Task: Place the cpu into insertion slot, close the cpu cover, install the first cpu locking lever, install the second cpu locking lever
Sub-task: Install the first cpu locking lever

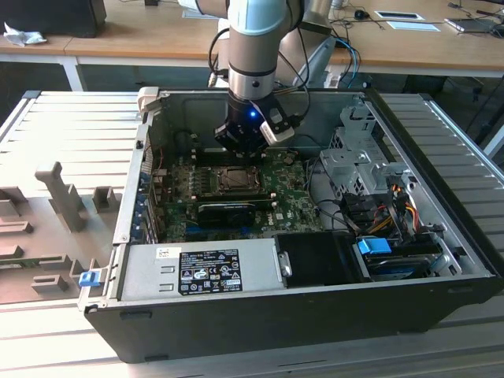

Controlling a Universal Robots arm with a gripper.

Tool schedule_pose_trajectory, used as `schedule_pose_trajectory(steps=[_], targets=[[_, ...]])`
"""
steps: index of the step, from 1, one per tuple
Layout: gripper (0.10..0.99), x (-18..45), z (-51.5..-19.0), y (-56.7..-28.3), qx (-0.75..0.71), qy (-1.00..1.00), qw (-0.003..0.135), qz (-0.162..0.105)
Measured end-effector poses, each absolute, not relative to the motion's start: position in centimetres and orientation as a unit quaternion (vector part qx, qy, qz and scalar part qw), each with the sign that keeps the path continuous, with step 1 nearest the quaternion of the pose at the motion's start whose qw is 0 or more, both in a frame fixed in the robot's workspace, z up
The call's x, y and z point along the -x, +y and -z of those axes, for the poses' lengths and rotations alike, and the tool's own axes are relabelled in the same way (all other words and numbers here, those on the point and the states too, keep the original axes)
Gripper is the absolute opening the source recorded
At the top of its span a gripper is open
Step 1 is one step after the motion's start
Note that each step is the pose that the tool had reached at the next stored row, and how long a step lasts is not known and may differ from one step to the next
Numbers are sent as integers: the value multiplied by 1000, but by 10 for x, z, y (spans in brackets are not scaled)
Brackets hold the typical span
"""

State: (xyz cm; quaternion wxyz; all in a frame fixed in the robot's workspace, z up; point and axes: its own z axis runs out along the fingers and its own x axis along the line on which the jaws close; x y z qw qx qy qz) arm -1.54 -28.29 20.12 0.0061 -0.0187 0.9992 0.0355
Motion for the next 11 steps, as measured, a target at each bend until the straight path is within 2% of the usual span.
schedule_pose_trajectory(steps=[11], targets=[[106, 15, -217, -283, 19, 999, 6, -37]])
